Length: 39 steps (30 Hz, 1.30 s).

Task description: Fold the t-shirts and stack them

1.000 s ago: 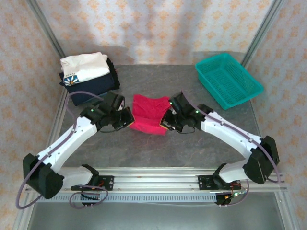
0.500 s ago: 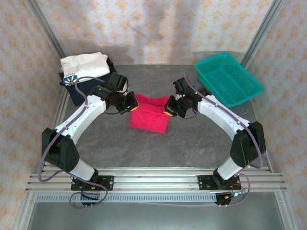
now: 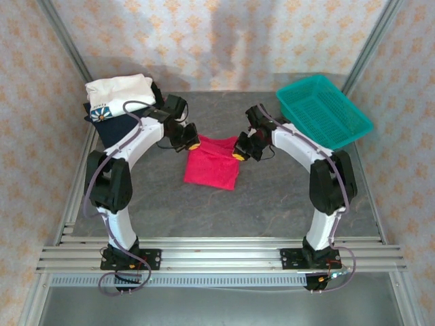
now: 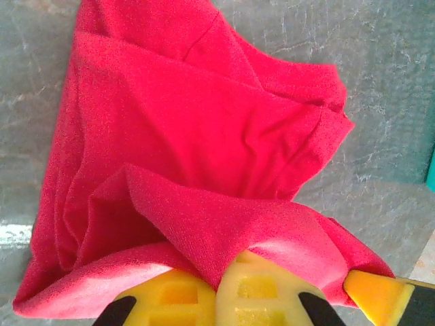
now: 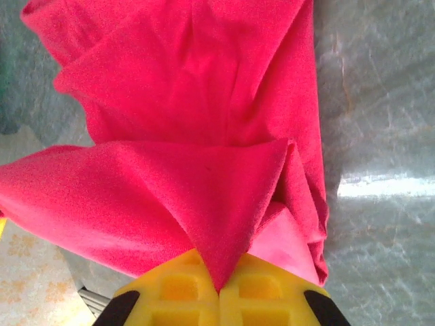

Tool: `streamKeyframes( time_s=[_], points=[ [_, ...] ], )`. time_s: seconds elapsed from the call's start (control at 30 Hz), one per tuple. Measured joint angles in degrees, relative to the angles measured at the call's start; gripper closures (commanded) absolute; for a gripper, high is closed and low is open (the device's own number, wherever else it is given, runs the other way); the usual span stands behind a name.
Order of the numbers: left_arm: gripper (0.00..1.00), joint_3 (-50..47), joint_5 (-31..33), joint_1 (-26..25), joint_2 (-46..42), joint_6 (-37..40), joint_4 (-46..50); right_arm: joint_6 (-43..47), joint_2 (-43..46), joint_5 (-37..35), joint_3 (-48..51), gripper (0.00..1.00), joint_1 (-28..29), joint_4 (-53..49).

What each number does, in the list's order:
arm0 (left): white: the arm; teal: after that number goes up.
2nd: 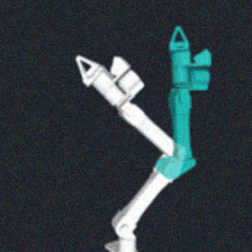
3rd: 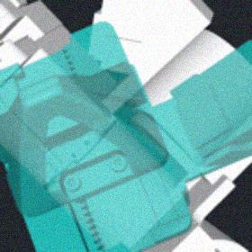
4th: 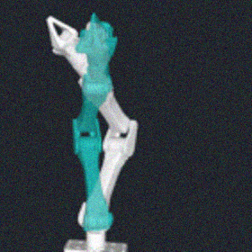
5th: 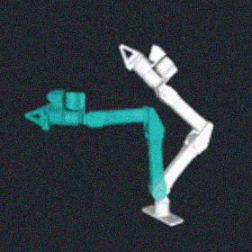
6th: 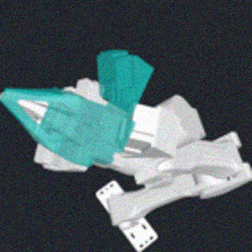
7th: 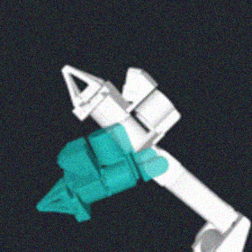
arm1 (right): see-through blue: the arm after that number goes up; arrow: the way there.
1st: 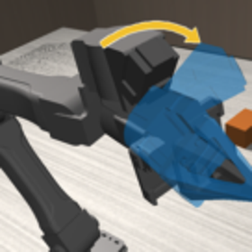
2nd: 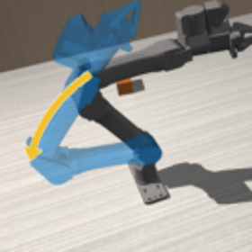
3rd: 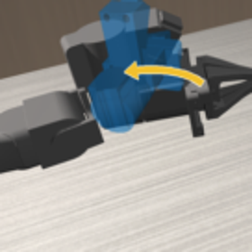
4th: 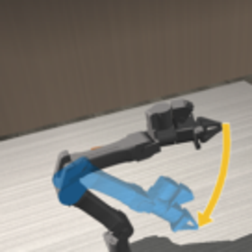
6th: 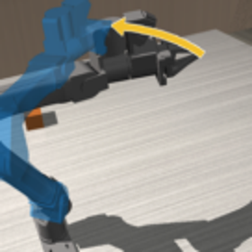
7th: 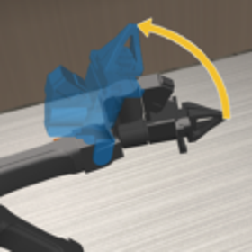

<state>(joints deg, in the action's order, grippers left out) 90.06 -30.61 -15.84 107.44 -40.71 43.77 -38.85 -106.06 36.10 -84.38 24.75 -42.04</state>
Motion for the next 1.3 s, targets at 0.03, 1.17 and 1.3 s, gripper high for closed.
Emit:
streamKeyframes(
  time_s=[0.03,1.17,1.3],
  points=[
    [1.0,1.0,-0.1,0.1,1.0,0.2,0.2,0.2,-0.9,0.0,-0.8,1.0,-0.3,0.0],
    [0.25,4.4,13.7,2.9,-6.2,20.9,5.3,15.7,20.0,-2.3,9.9,0.12,-3.9,2.9],
    [0.25,5.3,17.8,-0.1,1.9,24.3,4.7,14.4,21.9,-1.9,18.0,0.09,-2.2,7.4]
  ],
)
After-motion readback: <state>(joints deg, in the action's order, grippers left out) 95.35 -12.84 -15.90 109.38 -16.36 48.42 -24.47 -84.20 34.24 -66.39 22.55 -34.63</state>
